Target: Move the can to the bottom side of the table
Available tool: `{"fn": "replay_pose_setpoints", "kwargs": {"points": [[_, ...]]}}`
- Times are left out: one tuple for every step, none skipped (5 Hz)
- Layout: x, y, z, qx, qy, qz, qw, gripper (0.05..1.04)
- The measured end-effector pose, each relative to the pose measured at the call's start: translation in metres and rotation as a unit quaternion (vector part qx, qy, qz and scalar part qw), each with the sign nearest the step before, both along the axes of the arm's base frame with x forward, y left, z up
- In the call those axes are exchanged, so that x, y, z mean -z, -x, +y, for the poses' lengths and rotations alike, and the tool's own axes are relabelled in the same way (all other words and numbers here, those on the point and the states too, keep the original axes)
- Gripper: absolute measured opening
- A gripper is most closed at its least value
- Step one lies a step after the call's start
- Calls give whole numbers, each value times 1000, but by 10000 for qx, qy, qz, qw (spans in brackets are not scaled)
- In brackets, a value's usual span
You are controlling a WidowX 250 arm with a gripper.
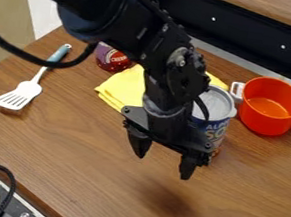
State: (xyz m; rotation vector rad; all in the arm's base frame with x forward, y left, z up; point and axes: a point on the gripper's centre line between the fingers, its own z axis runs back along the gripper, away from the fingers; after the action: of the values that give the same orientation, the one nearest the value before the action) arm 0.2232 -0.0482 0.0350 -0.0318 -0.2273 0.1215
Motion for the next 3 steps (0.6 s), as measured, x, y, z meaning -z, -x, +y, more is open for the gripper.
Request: {"fn": "replay_pose_setpoints", "kwargs": {"points": [[4,3,-1,1,40,99,9999,999],[8,-1,6,-90,489,281,9984,999],[8,-12,20,-303,427,4,9986,999]]}}
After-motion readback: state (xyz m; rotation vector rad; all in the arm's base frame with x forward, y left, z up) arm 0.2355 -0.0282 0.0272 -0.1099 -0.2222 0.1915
